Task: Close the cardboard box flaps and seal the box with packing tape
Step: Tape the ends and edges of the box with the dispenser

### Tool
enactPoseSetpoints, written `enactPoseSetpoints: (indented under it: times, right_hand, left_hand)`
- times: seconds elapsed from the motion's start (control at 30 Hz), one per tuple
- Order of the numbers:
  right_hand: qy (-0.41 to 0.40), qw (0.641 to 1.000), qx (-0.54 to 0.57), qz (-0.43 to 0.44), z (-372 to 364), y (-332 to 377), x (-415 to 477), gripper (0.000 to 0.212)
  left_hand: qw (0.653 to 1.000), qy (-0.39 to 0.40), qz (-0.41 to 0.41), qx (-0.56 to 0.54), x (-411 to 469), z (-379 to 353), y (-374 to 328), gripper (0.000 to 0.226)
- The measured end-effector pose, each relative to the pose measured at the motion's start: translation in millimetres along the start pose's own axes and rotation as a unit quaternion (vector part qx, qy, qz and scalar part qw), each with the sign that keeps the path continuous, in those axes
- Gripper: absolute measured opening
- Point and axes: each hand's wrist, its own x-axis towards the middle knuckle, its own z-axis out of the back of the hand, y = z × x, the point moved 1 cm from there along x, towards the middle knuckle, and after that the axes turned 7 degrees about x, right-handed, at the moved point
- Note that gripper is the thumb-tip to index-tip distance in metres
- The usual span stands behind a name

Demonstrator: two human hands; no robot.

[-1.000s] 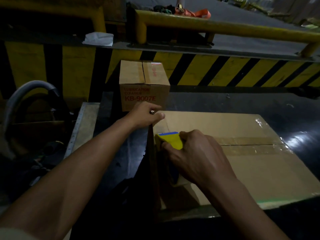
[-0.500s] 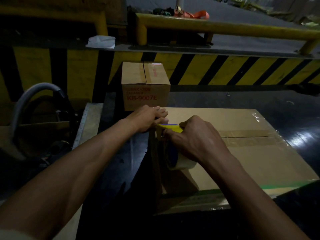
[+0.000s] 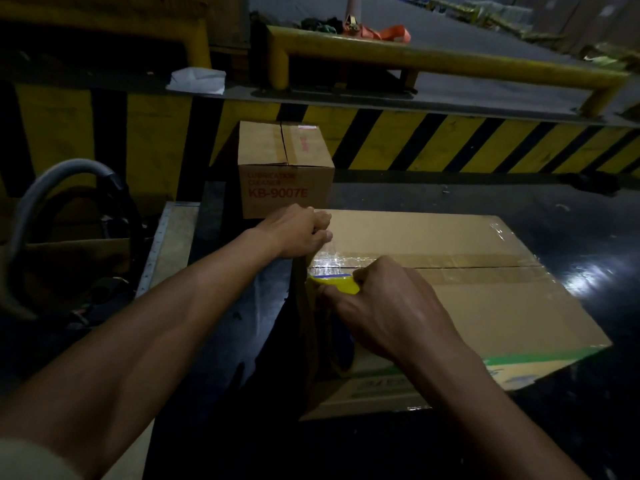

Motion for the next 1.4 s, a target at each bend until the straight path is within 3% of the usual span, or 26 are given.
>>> enactPoseSetpoints:
  times: [0.13, 0.23, 0.37, 0.63, 0.73, 0.9, 1.3, 1.4]
  right_hand:
    - [-0.005, 1.000, 0.018, 0.001, 0.5, -4.2, -0.3, 0.052]
    - [-0.009, 1.000, 0.014, 0.000, 1.1, -5.5, 2.7, 0.054]
    - [-0.014, 1.000, -0.003, 0.028, 2.1, -6.5, -5.2, 0.056]
    - [-0.020, 0.999, 0.002, 0.044, 3.5, -7.7, -32.6, 0.057]
    - [-0.020, 0.999, 0.017, 0.022, -1.7, -10.5, -26.9, 0.061]
    - [0.000, 0.999, 0.047, 0.020, 1.9, -13.0, -24.8, 0.060]
    - [-0.013, 0.999, 0.035, 0.036, -2.5, -9.5, -56.1, 0.055]
    - [-0.015, 0.998, 0.047, 0.033, -3.5, -9.1, -55.1, 0.054]
  left_hand:
    - [0.998, -0.062, 0.023, -0.018, -9.8, -2.3, -8.0, 0.035]
    - [0.999, 0.004, 0.037, -0.007, -14.5, -6.0, -7.8, 0.050]
    - [0.999, 0.032, 0.024, 0.005, -19.9, -2.4, -8.1, 0.071]
    - [0.997, 0.037, 0.062, 0.011, -17.3, 3.5, -11.7, 0.072]
    - [0.997, 0.031, 0.051, 0.051, -15.7, 5.2, -19.6, 0.057]
    - [0.995, 0.081, 0.040, 0.042, -19.7, -10.0, -19.7, 0.101]
    - [0.996, 0.057, 0.035, 0.052, -19.3, -10.6, -22.1, 0.103]
    - [0.997, 0.013, 0.026, 0.074, -30.8, -4.8, -33.6, 0.084]
